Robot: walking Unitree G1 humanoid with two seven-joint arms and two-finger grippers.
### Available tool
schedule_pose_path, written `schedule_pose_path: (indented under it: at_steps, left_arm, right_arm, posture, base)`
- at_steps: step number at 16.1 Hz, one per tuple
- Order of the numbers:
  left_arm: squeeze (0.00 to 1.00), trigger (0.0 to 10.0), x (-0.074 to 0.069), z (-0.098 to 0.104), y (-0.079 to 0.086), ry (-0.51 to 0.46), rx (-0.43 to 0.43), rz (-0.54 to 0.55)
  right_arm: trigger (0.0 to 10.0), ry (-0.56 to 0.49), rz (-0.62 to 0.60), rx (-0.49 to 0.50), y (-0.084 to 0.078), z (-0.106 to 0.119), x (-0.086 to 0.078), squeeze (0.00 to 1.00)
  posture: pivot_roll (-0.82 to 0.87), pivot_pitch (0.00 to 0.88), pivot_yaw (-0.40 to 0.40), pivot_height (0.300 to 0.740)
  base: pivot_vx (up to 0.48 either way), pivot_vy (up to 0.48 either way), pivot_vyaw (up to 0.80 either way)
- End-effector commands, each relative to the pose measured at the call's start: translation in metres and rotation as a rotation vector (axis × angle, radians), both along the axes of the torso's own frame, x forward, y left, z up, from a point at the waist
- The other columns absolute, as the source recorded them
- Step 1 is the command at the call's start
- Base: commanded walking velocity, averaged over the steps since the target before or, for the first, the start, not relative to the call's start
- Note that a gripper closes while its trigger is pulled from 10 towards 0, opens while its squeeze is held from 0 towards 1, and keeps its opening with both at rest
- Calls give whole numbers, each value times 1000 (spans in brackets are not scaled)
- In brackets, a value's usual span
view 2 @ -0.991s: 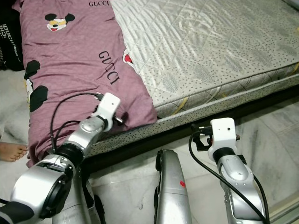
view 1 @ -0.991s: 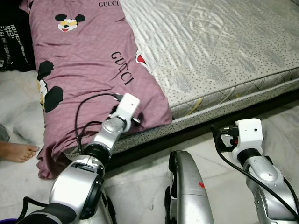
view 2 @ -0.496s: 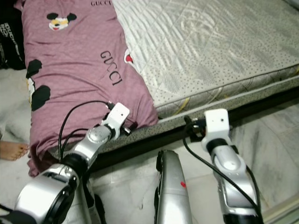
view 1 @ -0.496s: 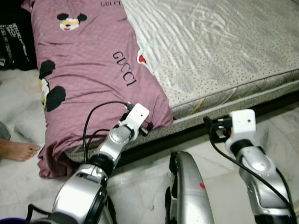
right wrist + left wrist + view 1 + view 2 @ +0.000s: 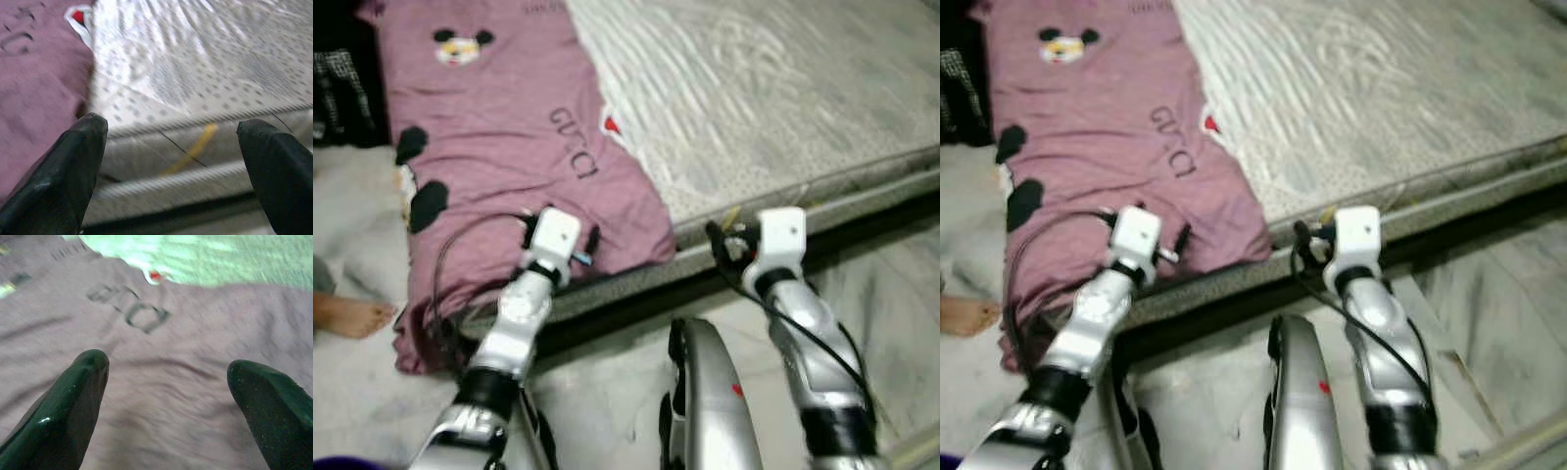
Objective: Clean up the room
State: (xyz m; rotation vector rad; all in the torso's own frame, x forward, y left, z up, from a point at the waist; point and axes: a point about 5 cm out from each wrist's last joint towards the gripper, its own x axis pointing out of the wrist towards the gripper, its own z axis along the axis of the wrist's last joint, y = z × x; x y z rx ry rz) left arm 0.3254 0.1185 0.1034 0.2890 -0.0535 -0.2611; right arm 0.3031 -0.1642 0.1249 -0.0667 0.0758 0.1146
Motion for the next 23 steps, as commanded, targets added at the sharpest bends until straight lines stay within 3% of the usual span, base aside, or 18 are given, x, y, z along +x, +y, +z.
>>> schedule_pose_path:
  at_steps: [1,4,6,8,9,10,16,19,23]
  left_arm:
    - [0,10000,-3,5,0,-34,-4,-12]
    - [0,10000,-13,23,8,-136,0,31]
    - [0,10000,-27,28,23,-177,-93,157]
    - [0,10000,-36,28,34,-205,-116,240]
    - [0,10000,-44,32,53,-242,-138,362]
    - [0,10000,-47,32,60,-242,-141,400]
    - [0,10000,-50,26,75,-214,-170,476]
    - [0,10000,-47,26,70,-208,-163,454]
    - [0,10000,-43,27,68,-209,-173,458]
  right_arm:
    - [10000,-3,3,-1,4,-2,2,0]
    - [10000,-33,32,25,19,-2,11,0]
    - [10000,-55,35,41,24,-2,16,0]
    - [10000,-59,31,53,26,-3,18,0]
    - [10000,-62,6,88,27,-5,21,0]
    - [10000,-60,-4,109,27,-6,23,0]
    - [10000,-71,-6,118,32,-12,23,0]
    - [10000,-101,-4,153,29,-7,24,0]
    - [10000,-119,60,183,40,2,28,0]
  posture:
    - [-116,75,-19,524]
    - [-97,33,-17,524]
    - [-81,0,-12,524]
    - [-71,0,-7,524]
    - [-60,0,-5,524]
    - [-54,0,-8,524]
    - [-57,0,9,524]
    - [-59,0,9,524]
    - [-58,0,-13,553]
  base:
    - [0,0,0]
    - [0,0,0]
    - [0,0,0]
    - [0,0,0]
    - [0,0,0]
    - [0,0,0]
    - [0,0,0]
    - [0,0,0]
    - [0,0,0]
